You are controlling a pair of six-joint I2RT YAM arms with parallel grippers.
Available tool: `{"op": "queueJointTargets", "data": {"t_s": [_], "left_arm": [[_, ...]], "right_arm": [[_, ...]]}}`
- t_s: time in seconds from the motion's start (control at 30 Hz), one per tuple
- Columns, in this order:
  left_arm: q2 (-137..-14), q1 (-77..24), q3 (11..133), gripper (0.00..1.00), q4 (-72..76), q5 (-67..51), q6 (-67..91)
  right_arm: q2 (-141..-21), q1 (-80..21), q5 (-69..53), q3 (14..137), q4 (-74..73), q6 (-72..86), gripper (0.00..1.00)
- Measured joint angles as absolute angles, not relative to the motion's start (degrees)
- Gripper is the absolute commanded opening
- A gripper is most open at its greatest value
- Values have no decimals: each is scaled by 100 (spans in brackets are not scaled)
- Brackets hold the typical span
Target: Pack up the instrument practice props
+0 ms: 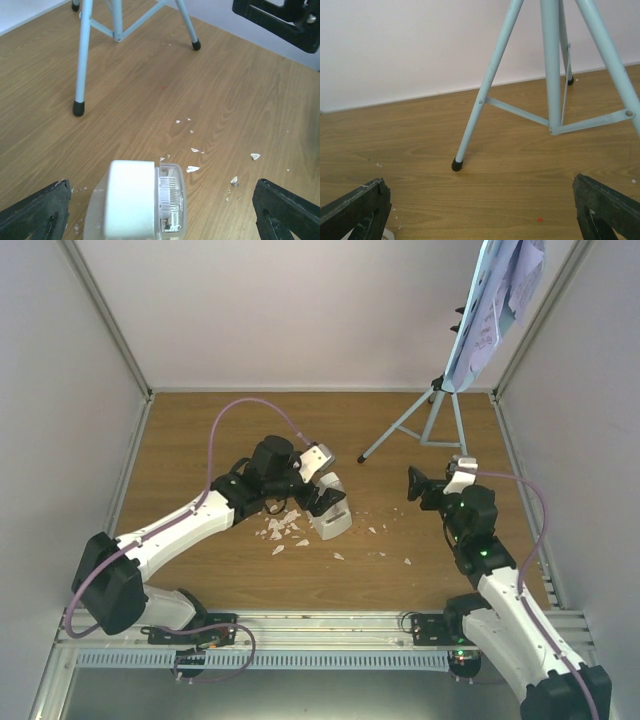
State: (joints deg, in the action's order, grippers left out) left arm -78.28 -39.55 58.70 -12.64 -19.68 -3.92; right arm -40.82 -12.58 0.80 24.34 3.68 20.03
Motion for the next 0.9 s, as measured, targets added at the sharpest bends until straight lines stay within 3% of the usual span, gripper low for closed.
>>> {"op": "queueJointTargets", "data": {"t_s": [0.27, 0.57, 0.9], "left_arm": [[-7867, -3955, 5872, 96, -1269, -1863, -419], [-8226, -3929, 5913, 67, -1361, -2093, -504], [-8226, -3922, 5937, 54, -1376, -2045, -561]], "right_arm": [[-4071, -1251, -128, 2322, 340, 2047, 100], [-4069, -1251, -187, 2322, 340, 2047, 100], [-3957, -1251, -189, 2283, 316, 2049, 100]]}}
